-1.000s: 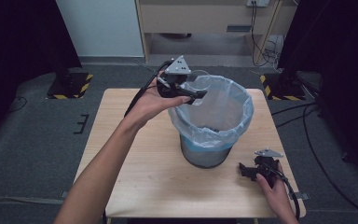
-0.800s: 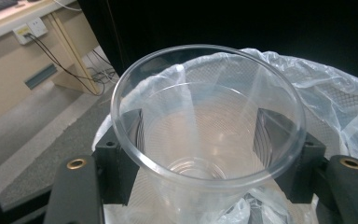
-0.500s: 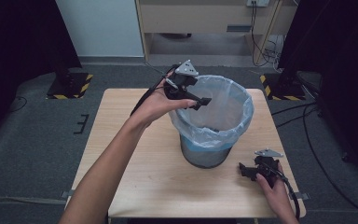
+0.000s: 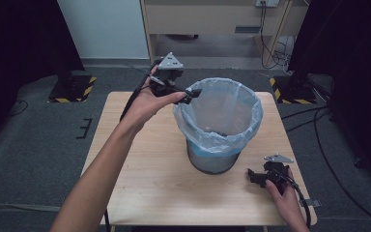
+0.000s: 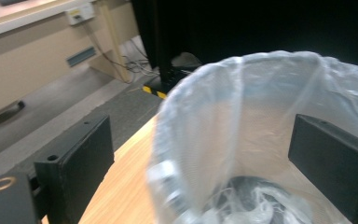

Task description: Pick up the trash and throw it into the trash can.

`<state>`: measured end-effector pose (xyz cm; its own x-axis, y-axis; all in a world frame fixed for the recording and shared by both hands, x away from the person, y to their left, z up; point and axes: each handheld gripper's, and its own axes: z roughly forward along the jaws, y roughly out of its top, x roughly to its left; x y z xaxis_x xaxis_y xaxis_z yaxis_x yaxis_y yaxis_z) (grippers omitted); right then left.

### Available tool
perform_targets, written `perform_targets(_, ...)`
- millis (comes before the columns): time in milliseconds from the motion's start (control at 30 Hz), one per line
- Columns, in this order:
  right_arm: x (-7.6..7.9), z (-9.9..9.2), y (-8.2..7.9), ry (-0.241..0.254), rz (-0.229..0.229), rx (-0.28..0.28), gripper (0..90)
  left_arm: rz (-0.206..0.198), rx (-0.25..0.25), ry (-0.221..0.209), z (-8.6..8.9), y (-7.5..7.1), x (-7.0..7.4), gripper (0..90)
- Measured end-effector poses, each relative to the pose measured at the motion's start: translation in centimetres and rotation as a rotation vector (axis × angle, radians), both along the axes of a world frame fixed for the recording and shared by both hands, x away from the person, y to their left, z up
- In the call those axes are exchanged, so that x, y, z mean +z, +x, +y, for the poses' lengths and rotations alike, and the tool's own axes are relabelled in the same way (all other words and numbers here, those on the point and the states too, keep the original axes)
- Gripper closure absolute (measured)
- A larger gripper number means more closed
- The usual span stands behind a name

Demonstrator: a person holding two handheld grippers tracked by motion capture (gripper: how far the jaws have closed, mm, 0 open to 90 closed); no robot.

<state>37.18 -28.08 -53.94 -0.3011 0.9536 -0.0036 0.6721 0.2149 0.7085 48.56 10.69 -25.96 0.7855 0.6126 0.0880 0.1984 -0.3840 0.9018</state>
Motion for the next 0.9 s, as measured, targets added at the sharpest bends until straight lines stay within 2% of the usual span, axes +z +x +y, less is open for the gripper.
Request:
perform_targets(167,0.0,0.0,0.0,0.0,0.0,0.0,0.4,0.029,0.058,-0.032,3.3,0.5,-1.2,6.0)
perform_targets(200,0.0,0.0,0.0,0.0,0.0,0.0,0.4,0.029,0.058,-0.032,3.3,0.5,-1.2,5.9)
perform_targets(233,0.0,0.0,0.0,0.0,0.0,0.001,0.4,0.036,0.085,-0.031,4.5,0.7,-1.8,6.0)
perform_targets(367,0.0,0.0,0.0,0.002,0.002,0.0,0.4,0.054,0.128,-0.027,6.3,0.9,-3.2,6.0)
perform_targets(400,0.0,0.0,0.0,0.002,0.003,0.0,0.4,0.067,0.14,-0.014,6.8,1.0,-3.8,6.2)
perform_targets(433,0.0,0.0,0.0,0.002,0.003,0.0,0.4,0.067,0.14,-0.014,6.8,1.0,-3.8,6.1)
perform_targets(467,0.0,0.0,0.0,0.002,0.003,-0.001,0.4,0.077,0.149,0.003,7.3,1.0,-4.7,6.3)
perform_targets(600,0.0,0.0,0.0,0.001,0.003,0.001,0.4,0.113,0.165,0.013,8.2,0.9,-7.2,6.3)
perform_targets(900,0.0,0.0,0.0,0.001,0.003,0.001,0.4,0.192,0.199,0.057,8.8,0.3,-13.8,6.5)
